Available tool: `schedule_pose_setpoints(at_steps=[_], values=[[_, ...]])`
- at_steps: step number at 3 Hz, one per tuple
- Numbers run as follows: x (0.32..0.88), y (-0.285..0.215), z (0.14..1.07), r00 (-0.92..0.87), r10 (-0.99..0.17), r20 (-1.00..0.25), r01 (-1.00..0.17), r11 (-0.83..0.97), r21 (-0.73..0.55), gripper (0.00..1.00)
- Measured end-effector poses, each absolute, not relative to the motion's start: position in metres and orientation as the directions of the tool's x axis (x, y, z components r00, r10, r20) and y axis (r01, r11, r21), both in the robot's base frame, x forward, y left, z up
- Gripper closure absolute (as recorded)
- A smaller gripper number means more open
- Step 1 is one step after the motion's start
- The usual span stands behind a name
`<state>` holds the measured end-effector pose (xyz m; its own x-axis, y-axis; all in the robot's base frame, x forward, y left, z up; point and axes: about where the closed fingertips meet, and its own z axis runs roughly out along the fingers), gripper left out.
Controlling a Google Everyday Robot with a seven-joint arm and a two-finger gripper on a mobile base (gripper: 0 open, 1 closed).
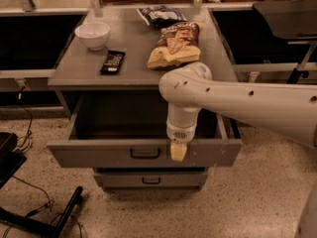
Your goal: Open top drawer
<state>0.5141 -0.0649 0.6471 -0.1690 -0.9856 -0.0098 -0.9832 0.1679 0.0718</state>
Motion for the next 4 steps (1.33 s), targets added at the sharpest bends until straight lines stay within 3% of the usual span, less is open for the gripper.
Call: schedule_pose_setpoints(at_steps=[1, 2, 4], values=[[0.487, -0.086, 0.650, -0.168, -0.986, 0.012, -0.982, 0.168, 0.087, 0.89], [0.486, -0.086, 0.649, -0.168, -0.986, 0.012, -0.982, 0.168, 0.087, 1.00], [0.472, -0.095, 0.648, -0.167, -0.986, 0.012, -0.981, 0.167, 0.101, 1.00]])
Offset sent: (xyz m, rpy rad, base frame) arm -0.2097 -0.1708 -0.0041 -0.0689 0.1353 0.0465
